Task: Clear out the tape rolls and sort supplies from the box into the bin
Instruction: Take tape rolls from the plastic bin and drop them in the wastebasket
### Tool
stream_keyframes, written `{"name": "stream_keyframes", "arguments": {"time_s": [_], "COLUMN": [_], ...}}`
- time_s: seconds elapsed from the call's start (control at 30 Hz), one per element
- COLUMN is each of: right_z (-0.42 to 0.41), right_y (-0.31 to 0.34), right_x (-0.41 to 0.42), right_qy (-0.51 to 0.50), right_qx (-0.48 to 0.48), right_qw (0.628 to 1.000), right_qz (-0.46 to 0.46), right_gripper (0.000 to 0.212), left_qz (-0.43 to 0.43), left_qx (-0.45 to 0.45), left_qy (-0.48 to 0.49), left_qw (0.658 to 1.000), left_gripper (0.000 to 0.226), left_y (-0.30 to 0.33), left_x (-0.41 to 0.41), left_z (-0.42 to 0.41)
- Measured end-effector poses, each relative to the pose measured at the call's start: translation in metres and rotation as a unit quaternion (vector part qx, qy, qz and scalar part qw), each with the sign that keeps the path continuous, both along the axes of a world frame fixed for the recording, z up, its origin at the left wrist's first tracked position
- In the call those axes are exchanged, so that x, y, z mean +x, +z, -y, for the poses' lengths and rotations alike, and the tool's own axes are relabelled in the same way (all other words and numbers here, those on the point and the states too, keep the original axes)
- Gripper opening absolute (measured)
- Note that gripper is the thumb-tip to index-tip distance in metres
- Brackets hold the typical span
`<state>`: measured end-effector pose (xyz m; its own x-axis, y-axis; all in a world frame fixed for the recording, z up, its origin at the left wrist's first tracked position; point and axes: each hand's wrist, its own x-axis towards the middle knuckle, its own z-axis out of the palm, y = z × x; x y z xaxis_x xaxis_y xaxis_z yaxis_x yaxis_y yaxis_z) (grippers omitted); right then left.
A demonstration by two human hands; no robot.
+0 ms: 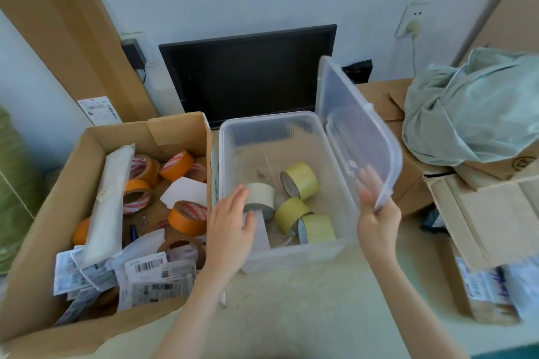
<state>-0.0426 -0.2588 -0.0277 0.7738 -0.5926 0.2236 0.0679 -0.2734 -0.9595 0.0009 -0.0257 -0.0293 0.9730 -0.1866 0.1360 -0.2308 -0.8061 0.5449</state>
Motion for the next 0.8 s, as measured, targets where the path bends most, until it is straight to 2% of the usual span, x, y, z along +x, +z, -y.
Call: {"name": "stream_keyframes", "arguments": {"time_s": [0.07,0.2,0.3,0.37,0.47,0.53,0.6,0.7,0.8], "right_z": [0.004,0.011,0.016,0.018,0.020,0.022,0.026,0.029,0.030], "right_y": [-0.011,-0.032,-0.046,-0.054,-0.054,-0.045,-0.035,-0.018,-0.004], "right_x": [0.001,0.000,0.002,0.002,0.000,-0.005,-0.008,-0.009,-0.014], "right_qy": [-0.005,-0.007,-0.001,-0.013,0.015,0.069,0.106,0.097,0.067], "right_qx": [0.066,0.130,0.184,0.207,0.213,0.184,0.117,-0.003,-0.081], "right_qw": [0.998,0.991,0.983,0.976,0.956,0.924,0.894,0.876,0.875], "right_qz": [0.008,-0.010,-0.017,-0.061,-0.201,-0.329,-0.419,-0.473,-0.473], "right_gripper": [0.041,0.050,0.046,0.036,0.024,0.018,0.009,0.014,0.022], "left_qz": [0.011,0.015,0.022,0.027,0.034,0.036,0.042,0.044,0.041], "left_qx": [0.060,0.075,0.086,0.088,0.094,0.092,0.090,0.088,0.082], "left_qy": [-0.007,-0.006,-0.007,-0.005,-0.009,-0.012,-0.015,-0.018,-0.020], "left_qw": [0.998,0.997,0.996,0.996,0.995,0.995,0.995,0.995,0.996], "left_gripper": [0.046,0.046,0.045,0.043,0.040,0.038,0.037,0.035,0.033], "left_y": [-0.003,-0.006,-0.008,-0.007,-0.006,-0.005,-0.006,-0.007,-0.007], "left_x": [0.000,0.002,0.002,0.002,0.002,0.002,0.002,0.002,0.003], "left_z": [0.000,0.000,0.001,0.001,0.001,0.001,0.001,0.000,-0.001]}}
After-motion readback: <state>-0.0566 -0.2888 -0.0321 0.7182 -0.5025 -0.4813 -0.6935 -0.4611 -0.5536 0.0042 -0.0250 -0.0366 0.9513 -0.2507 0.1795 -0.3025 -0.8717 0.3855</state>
